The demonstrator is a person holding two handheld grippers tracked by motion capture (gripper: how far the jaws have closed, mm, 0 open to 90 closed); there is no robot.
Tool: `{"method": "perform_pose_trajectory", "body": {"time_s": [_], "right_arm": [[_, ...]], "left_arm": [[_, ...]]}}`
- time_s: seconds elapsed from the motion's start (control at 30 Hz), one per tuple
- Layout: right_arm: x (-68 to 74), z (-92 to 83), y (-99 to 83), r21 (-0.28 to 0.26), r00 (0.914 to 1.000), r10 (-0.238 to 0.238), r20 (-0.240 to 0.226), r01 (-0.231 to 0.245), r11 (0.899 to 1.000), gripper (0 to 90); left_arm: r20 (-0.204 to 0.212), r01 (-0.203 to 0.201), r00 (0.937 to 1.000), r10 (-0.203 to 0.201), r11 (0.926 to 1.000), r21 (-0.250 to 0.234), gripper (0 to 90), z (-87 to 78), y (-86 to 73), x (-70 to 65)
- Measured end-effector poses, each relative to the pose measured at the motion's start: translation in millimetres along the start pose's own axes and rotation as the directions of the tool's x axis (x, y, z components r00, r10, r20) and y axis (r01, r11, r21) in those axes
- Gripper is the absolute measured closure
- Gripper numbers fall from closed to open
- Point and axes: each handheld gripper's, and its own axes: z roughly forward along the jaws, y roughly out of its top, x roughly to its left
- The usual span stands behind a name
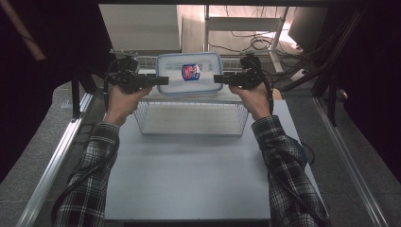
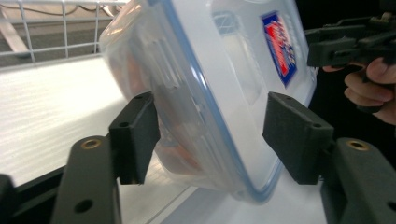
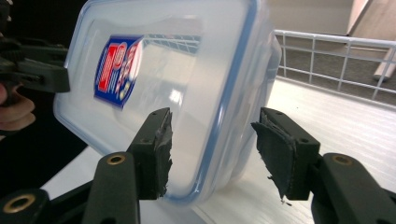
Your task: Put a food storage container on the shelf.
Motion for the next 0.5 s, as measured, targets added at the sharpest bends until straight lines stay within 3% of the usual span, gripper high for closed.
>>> {"method": "perform_pose_trajectory", "body": {"time_s": [0.1, 0.2, 0.3, 0.37, 0.5], "right_arm": [[1.4, 5.6, -2.1, 0.013, 1.0000, 0.003, -0.001, -0.003, 1.000, 41.5], [0.9, 6.9, -2.3, 0.006, 0.9999, 0.010, 0.005, -0.010, 1.000, 44.4], [2.5, 4.4, -1.3, -0.014, 0.9998, 0.015, 0.016, -0.015, 1.000, 46.3], [3.7, 2.7, -0.6, -0.024, 0.9994, 0.016, 0.030, -0.015, 1.000, 46.5], [4.7, 1.5, -1.1, -0.022, 0.9993, 0.015, 0.035, -0.014, 1.000, 46.8]], "left_arm": [[0.018, 0.040, 0.9990, -0.040, 0.9991, -0.012, 32.0, 1.6, -1.2, 7.2], [0.006, 0.061, 0.9981, -0.061, 0.9980, -0.019, 30.2, 1.8, -0.8, 8.5], [-0.101, 0.005, 0.9948, -0.009, 0.9994, -0.034, 32.4, -2.4, 1.2, 1.7], [-0.142, -0.016, 0.9897, 0.012, 0.9995, -0.027, 35.5, -5.1, 1.6, -2.5], [-0.119, -0.010, 0.9929, 0.006, 0.9995, -0.032, 41.8, -5.4, 0.8, -2.6]]}}
